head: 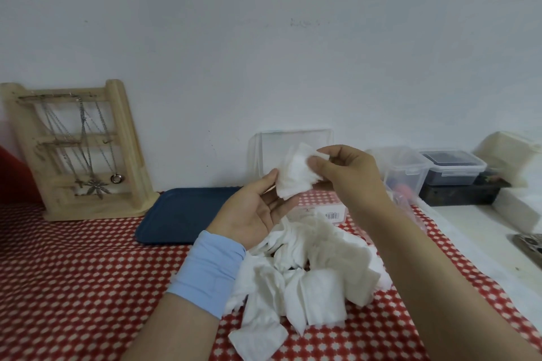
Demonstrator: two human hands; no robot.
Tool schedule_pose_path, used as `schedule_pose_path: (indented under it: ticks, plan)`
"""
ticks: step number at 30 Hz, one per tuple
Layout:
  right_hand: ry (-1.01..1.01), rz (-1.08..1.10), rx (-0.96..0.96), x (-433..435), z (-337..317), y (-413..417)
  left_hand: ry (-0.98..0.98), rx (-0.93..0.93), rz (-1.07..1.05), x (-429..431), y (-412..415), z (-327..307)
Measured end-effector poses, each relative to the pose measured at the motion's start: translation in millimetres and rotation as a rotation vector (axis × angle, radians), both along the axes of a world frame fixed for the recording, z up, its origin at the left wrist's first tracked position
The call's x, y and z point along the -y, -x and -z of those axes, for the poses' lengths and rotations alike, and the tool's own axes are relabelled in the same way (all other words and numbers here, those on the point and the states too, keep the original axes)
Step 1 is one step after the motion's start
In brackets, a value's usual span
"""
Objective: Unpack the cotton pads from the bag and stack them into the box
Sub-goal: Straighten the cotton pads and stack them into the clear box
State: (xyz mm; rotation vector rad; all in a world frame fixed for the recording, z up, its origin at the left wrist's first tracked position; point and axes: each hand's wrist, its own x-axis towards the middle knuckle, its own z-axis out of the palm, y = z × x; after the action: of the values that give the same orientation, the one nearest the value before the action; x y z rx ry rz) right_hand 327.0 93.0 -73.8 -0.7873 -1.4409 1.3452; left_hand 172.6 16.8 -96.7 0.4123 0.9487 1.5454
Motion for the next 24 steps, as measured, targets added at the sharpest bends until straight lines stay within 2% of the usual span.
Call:
schedule_pose_path:
  ticks: [3,6,10,16,20,22,24]
  plan:
    - [-0.013,0.064,-0.049,-6,-4,-6,0.031,-0.144,-0.057,-1,4,3]
    - [-0.014,-0.056,-0.099,-10,-10,-16,0.023,-0.313,-0.095,0,5,4]
    - [-0.107,-0.198,0.099,-6,-8,-13,-0.002,-0.44,-0.081,2,1,0]
    - [-0.208,-0.06,0.316,-5,-2,-4,-0.054,-0.527,-0.033,6,-2,-3]
    - [-0.301,0.0,0.402,-5,-2,-5,-0.087,-0.475,0.05,8,-1,-8]
    - [-0.281,-0.02,0.442,-5,-1,-5,-0.104,-0.562,0.09,9,1,-8]
    - [-0.156,-0.121,0.445,-8,2,-6,-0.093,-0.673,0.109,10,4,-6]
